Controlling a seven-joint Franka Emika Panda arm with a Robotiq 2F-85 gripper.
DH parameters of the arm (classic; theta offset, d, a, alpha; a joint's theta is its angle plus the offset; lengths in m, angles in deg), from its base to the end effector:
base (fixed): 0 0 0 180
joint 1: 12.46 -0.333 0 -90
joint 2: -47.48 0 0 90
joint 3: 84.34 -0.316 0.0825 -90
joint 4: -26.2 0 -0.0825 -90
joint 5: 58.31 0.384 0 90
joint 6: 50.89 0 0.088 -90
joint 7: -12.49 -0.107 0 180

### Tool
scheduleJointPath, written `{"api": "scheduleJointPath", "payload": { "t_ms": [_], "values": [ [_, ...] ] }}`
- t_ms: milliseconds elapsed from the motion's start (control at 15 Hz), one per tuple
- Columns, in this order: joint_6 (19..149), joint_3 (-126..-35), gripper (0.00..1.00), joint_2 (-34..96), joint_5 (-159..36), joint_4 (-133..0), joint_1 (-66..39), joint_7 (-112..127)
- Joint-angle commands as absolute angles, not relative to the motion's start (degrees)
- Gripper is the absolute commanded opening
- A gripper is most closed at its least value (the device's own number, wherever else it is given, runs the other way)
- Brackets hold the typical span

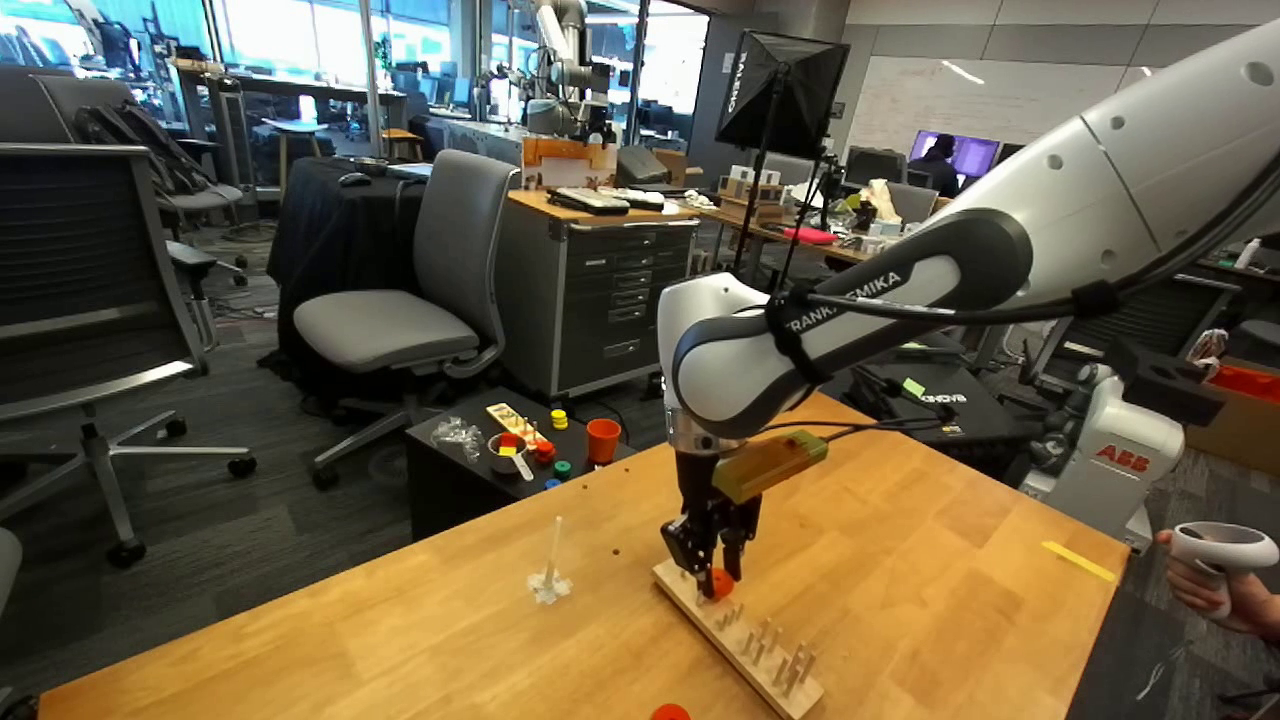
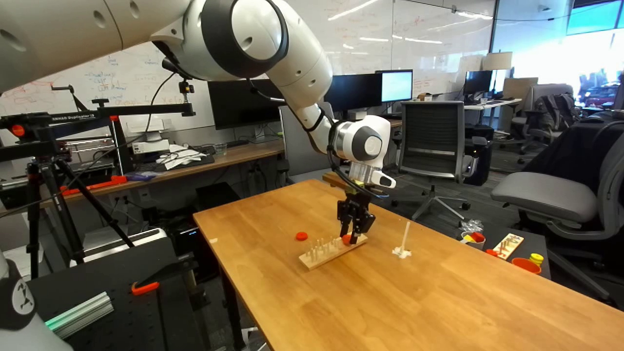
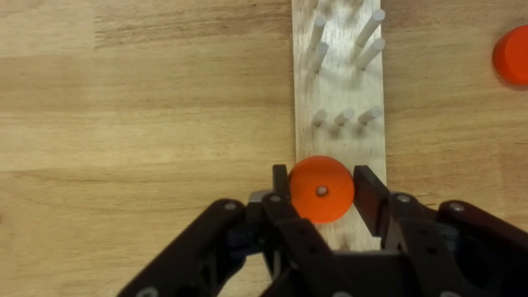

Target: Pick up the orange ring on the right and put it on the wooden stand

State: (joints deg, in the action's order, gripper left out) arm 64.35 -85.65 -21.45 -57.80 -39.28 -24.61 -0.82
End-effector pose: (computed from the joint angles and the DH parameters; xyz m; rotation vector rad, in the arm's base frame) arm 0.6860 0.1608 0.0300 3.0518 -0.0207 -0.5120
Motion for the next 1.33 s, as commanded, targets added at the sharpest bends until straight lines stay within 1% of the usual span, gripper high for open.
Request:
{"api": "scheduleJointPath", "payload": {
  "t_ms": [0,67,133,333,733,1267],
  "values": [
    [62.53,-86.16,0.68,-20.47,-57.52,-39.97,-24.05,0.01],
    [62.29,-86.19,0.69,-20.55,-57.49,-39.81,-24.03,0.03],
    [62.23,-86.17,0.75,-20.55,-57.51,-39.81,-24.04,0.0],
    [62.01,-86.2,0.99,-20.4,-57.41,-39.96,-23.96,-0.09],
    [62.07,-86.51,1.0,-18.79,-57.36,-40.77,-24.17,0.04],
    [63.72,-86.22,1.0,-10.83,-58.95,-42.92,-25.41,0.87]
  ]
}}
